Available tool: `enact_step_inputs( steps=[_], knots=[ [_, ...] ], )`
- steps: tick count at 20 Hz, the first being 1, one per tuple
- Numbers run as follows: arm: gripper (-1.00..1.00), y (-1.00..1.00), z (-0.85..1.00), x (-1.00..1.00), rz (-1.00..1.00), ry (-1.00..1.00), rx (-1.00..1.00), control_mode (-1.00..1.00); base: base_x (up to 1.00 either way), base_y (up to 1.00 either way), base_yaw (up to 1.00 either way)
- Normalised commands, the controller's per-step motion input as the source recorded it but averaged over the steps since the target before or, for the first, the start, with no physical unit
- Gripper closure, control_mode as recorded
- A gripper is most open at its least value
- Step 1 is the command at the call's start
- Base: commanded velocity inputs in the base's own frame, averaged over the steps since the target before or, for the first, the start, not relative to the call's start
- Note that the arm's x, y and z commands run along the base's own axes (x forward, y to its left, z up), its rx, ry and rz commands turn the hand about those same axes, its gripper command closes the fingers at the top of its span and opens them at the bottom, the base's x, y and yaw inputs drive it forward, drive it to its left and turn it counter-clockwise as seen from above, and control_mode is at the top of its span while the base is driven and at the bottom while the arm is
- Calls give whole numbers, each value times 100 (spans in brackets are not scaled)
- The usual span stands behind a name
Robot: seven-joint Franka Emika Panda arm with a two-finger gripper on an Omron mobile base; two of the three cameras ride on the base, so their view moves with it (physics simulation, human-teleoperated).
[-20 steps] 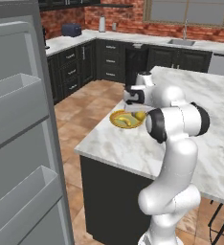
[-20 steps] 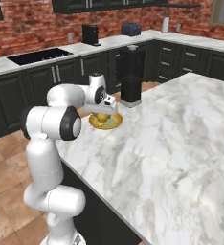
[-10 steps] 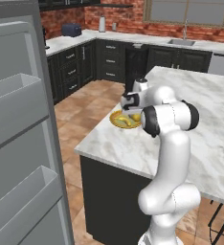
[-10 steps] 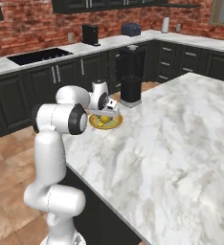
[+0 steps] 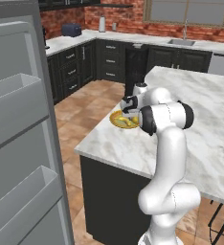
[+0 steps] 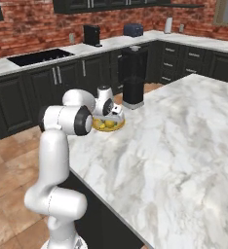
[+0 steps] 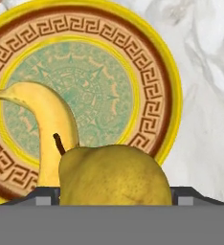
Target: Pick the banana and pear from the fridge and place them on the plate next to the blender to make a fruit smoothie.
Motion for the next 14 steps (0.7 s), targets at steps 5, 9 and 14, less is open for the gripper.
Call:
enact_step_inputs(
  steps=[5, 9, 14],
  knots=[
    [-100, 0, 0, 0, 0, -5, 0, -100, 0, 0, 0],
    [-100, -1, 18, -6, 0, -14, 0, -100, 0, 0, 0],
    [-100, -2, 41, -41, 0, -24, 0, -100, 0, 0, 0]
  ],
)
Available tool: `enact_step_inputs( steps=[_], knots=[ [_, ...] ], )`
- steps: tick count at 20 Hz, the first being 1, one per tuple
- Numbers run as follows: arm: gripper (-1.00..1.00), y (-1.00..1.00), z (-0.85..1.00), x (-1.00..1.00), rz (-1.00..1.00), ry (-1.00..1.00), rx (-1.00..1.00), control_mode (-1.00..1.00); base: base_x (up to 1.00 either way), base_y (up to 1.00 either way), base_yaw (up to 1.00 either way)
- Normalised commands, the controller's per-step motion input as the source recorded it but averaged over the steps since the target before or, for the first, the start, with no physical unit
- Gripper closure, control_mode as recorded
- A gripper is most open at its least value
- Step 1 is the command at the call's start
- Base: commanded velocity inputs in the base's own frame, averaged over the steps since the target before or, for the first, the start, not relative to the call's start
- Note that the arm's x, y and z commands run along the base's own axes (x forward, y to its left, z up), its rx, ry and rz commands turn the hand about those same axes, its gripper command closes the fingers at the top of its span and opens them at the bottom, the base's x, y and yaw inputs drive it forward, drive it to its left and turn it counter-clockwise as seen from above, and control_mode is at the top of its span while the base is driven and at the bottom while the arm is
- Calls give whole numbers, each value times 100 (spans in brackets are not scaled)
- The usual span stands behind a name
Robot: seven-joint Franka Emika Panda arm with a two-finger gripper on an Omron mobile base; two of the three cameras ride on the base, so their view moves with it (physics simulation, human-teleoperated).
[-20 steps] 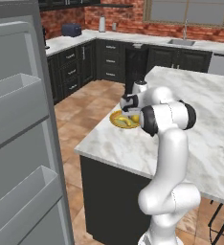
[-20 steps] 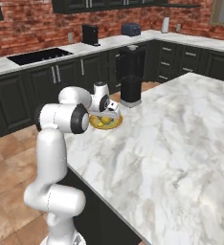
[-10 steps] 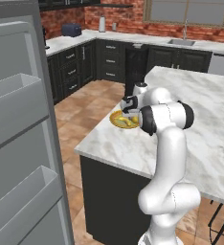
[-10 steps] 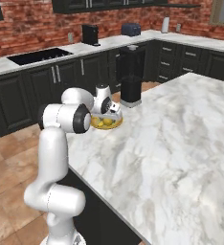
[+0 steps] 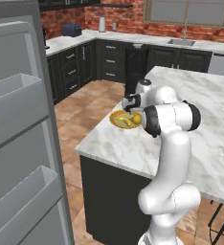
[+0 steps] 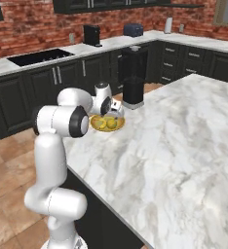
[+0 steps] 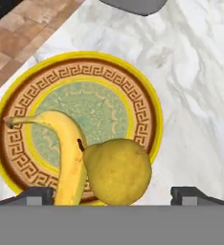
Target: Pick the banana and pear from the fridge and place them on the plate next to the blender to make a fruit smoothie.
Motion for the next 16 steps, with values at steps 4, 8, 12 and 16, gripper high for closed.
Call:
enact_step_inputs(
  steps=[4, 8, 12, 16],
  knots=[
    [-100, -1, 24, -98, -3, -38, 1, -100, 0, 0, 0],
    [-100, -16, 7, -100, -15, -21, 5, -100, 0, 0, 0],
    [-100, -21, 45, -84, -17, -18, 2, -100, 0, 0, 0],
    [-100, -21, 68, -63, -15, -16, 0, -100, 0, 0, 0]
  ],
)
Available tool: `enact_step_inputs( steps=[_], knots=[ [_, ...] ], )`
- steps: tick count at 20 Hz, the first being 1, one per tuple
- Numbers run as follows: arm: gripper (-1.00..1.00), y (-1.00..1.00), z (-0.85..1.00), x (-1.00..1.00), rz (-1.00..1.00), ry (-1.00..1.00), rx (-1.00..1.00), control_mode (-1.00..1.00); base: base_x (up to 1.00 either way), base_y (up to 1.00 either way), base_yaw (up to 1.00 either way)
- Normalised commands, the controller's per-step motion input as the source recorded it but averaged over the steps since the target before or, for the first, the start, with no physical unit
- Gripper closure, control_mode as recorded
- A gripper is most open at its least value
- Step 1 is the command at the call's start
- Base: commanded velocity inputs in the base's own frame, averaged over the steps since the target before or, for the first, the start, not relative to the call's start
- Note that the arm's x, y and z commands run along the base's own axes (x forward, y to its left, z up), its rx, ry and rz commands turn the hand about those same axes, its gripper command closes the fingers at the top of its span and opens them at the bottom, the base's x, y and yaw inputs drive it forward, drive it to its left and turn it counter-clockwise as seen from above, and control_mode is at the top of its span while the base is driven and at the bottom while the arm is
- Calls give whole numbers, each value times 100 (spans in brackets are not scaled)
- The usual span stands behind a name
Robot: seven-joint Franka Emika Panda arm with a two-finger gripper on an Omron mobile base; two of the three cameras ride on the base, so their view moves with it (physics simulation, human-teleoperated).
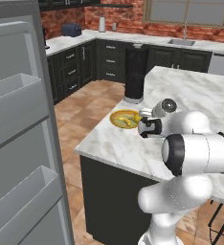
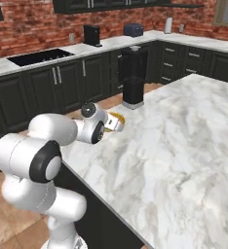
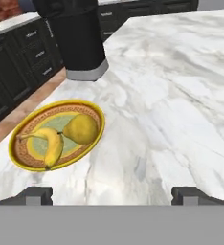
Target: Pick the banana and pear from the fridge and place them on the plate next to the blender to make a fruit smoothie.
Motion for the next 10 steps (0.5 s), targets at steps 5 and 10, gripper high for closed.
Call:
enact_step_inputs(
  steps=[5, 10],
  knots=[
    [-100, -25, 60, -60, -15, -9, 0, -100, 0, 0, 0],
    [-100, -25, 54, -60, -14, -1, 0, -100, 0, 0, 0]
  ],
)
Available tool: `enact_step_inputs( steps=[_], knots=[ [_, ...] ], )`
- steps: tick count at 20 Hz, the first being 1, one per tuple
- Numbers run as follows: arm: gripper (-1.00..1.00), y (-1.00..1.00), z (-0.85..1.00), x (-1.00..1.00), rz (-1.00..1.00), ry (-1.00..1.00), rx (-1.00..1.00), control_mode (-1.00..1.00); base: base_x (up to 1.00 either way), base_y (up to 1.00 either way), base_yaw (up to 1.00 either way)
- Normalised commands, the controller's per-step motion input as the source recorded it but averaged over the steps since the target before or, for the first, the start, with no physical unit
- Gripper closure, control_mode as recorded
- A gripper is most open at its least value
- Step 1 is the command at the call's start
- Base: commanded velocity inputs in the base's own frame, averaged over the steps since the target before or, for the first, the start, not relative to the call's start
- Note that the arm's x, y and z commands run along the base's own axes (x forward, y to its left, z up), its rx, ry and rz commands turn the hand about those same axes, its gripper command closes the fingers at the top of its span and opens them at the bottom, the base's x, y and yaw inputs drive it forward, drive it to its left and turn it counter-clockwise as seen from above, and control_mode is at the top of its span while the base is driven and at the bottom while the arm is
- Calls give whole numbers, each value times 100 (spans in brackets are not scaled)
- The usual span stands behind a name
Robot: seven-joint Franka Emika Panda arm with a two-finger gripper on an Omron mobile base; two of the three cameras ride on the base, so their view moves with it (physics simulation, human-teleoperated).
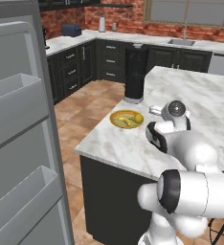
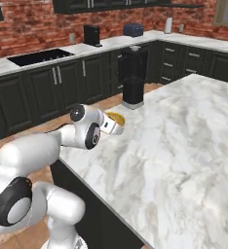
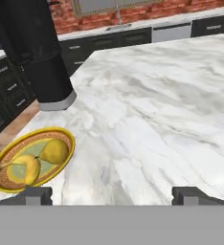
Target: Pick the banana and pear from the fridge and place them on the plate next to the blender to make a fruit smoothie.
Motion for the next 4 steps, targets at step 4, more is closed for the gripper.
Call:
enact_step_inputs(
  steps=[4],
  knots=[
    [-100, -43, 27, -56, -12, 0, 0, -100, 0, 0, 0]
  ],
)
